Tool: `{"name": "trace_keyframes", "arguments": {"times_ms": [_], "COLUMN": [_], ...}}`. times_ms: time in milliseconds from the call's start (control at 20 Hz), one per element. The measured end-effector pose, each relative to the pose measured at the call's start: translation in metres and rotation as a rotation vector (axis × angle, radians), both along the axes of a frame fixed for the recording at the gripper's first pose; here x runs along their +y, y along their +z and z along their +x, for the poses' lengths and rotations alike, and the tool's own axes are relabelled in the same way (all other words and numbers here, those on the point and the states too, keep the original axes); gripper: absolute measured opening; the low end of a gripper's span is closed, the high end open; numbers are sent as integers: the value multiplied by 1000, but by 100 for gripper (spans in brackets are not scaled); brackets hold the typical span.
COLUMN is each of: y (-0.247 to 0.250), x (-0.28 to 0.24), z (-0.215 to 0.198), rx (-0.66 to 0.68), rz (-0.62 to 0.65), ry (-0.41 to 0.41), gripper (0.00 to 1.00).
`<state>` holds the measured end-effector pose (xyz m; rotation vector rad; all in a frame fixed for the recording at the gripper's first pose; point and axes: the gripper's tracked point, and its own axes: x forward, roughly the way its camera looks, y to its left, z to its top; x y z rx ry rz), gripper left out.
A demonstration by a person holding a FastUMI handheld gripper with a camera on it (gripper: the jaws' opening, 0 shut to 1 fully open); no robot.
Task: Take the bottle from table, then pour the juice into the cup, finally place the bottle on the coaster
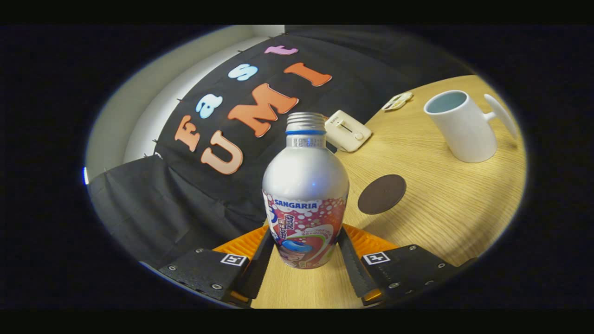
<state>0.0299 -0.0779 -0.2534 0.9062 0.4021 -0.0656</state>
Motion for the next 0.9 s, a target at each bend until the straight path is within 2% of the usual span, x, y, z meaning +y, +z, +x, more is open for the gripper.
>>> {"name": "trace_keyframes", "arguments": {"times_ms": [450,900], "y": [19,27], "x": [-33,-58], "z": [19,21], "rx": [5,20], "rz": [263,455], "ry": [-132,-248], "gripper": [76,75]}}
